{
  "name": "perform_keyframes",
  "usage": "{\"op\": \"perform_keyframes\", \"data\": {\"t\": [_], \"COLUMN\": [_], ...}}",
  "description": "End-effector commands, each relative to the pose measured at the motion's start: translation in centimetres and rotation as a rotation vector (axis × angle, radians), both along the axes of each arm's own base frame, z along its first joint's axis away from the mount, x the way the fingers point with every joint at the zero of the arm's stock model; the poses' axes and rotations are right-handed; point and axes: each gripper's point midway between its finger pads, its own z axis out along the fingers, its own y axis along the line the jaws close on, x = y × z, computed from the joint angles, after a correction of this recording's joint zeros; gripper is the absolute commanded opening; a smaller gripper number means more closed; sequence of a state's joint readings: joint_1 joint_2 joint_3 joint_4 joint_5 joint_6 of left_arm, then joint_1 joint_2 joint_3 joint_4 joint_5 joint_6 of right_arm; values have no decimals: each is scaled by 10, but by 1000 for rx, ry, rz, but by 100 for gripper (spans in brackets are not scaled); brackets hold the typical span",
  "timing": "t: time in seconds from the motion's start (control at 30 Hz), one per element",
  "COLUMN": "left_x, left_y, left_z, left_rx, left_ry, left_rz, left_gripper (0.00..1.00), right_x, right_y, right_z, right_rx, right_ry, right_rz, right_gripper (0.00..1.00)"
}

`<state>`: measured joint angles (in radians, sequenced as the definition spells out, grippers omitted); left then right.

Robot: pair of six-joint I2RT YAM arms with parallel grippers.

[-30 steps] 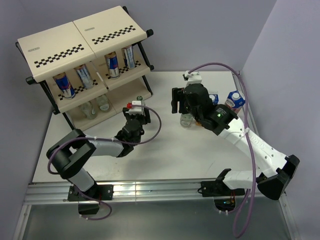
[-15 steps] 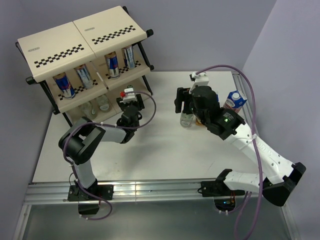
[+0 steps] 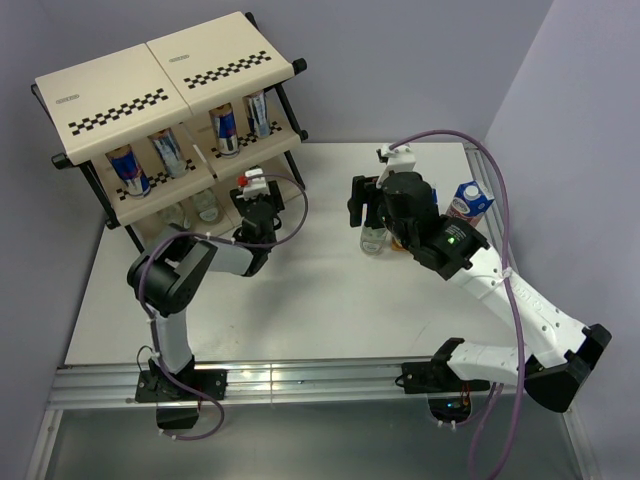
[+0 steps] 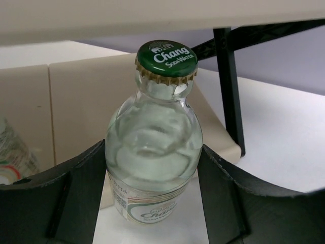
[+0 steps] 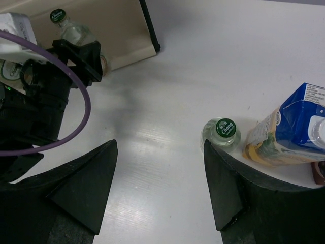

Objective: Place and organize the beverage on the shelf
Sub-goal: Place the drink on the shelf.

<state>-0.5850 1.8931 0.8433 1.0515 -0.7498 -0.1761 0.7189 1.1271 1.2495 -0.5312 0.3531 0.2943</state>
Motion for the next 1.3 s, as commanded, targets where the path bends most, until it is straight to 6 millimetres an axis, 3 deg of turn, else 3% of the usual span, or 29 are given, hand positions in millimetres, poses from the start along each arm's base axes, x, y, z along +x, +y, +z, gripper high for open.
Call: {"op": "perform_keyframes", "data": {"t": [0.0, 0.2, 0.57, 1.27], "left_x": [18, 33, 63, 105], "left_y": [-14, -23, -35, -38], "left_z": [95, 105, 93, 70], "left_rx": [-173, -178, -176, -178], "left_ry": [-283, -318, -323, -317], "left_rz": [-25, -27, -18, 10], "left_gripper": [0, 1, 0, 0], "right_x": [6, 2, -5, -17], "right_y": [1, 4, 14, 18], "right_z": [11, 15, 15, 20], "right_rx": [22, 48, 80, 115], "right_ry": [-37, -46, -42, -57], "right_rz": [-2, 24, 84, 140], "right_gripper": [76, 76, 76, 76]}}
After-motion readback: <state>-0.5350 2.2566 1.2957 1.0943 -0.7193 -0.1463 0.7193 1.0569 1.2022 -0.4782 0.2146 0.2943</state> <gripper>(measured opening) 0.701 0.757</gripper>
